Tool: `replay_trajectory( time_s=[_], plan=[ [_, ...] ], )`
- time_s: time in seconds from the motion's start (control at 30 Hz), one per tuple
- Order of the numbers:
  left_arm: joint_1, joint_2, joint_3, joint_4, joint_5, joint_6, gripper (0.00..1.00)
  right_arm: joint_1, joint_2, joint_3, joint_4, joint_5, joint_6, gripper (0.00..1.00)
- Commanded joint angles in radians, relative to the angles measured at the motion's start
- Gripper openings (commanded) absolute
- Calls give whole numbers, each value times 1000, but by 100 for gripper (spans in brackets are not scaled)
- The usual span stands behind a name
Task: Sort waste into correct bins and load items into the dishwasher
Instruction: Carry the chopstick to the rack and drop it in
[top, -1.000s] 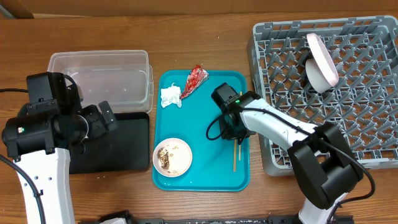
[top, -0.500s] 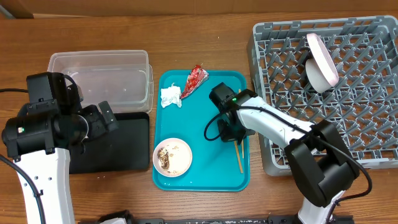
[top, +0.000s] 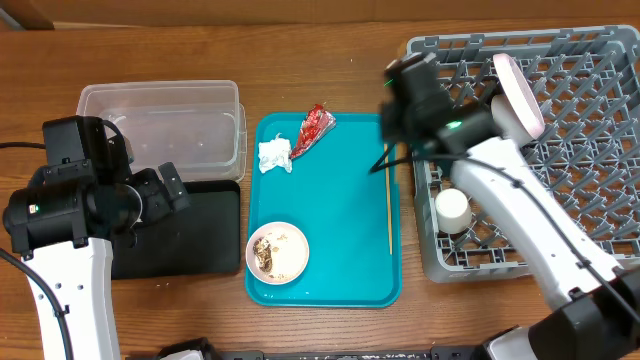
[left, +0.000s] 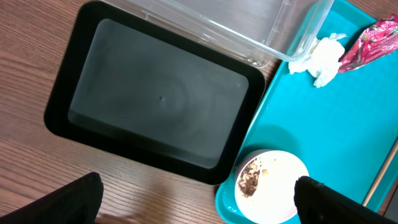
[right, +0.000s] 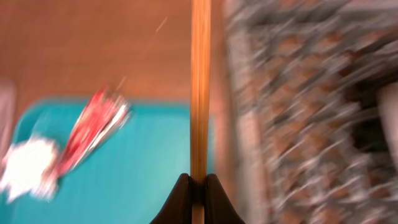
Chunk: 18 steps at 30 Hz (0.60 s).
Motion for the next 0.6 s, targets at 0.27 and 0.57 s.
replay_trajectory(
  time_s=[0.27, 0.57],
  plan=[
    [5, 1, 13, 0, -10, -13, 100, -185, 118, 0, 37, -48, -150, 4],
    [5, 1, 13, 0, -10, -13, 100, -131, 105, 1, -18, -70, -175, 49]
  ],
)
